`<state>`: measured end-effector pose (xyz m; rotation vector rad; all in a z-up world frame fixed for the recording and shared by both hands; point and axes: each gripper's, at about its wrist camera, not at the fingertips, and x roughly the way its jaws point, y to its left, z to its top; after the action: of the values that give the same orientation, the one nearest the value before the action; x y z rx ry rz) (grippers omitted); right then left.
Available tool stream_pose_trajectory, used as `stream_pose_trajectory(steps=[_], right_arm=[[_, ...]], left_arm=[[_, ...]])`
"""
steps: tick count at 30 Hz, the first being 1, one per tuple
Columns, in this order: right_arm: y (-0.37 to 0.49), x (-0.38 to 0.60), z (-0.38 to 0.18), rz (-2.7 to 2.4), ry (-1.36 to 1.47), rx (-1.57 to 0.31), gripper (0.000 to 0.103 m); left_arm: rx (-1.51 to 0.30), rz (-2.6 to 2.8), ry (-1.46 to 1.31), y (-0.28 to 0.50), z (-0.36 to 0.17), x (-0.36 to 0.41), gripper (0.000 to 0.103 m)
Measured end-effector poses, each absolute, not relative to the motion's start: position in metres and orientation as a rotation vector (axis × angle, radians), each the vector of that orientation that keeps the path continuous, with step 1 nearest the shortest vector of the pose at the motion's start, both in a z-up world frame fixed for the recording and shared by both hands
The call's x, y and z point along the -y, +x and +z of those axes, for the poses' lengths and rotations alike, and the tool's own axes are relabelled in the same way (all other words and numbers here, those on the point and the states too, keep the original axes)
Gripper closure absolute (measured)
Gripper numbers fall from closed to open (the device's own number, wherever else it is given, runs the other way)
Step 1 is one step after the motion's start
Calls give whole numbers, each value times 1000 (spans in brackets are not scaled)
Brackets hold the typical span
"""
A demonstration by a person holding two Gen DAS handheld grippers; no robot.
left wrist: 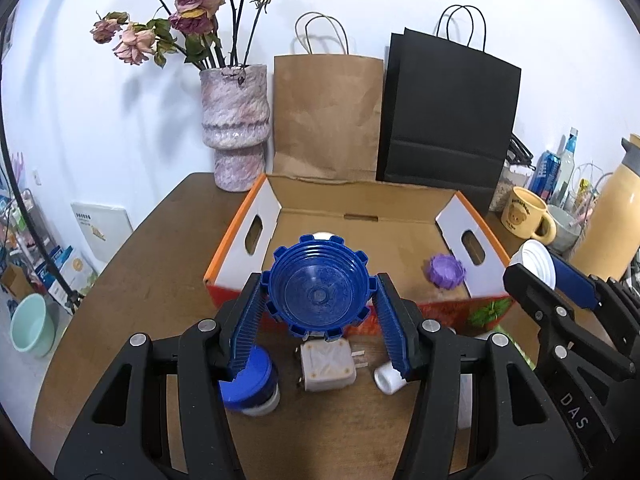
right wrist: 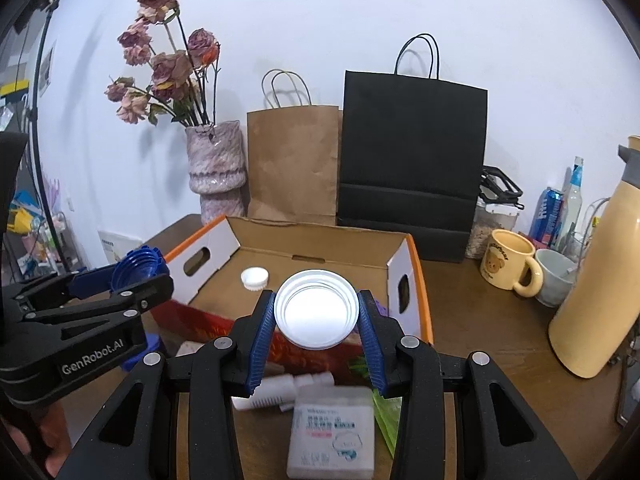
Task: Organize rigid objects
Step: 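Carry blue gear cap and white ridged cap over the cardboard box with both tools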
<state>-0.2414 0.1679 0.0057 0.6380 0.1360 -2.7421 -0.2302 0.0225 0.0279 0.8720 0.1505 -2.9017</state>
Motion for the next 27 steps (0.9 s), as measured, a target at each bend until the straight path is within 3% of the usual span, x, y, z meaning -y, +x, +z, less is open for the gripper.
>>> stream_pose_trajectory(steps=[27], right_arm=[[-329, -150, 2, -2701, 723, -111, 58]], left_arm=[[-200, -2863, 866, -309, 25, -10, 52]])
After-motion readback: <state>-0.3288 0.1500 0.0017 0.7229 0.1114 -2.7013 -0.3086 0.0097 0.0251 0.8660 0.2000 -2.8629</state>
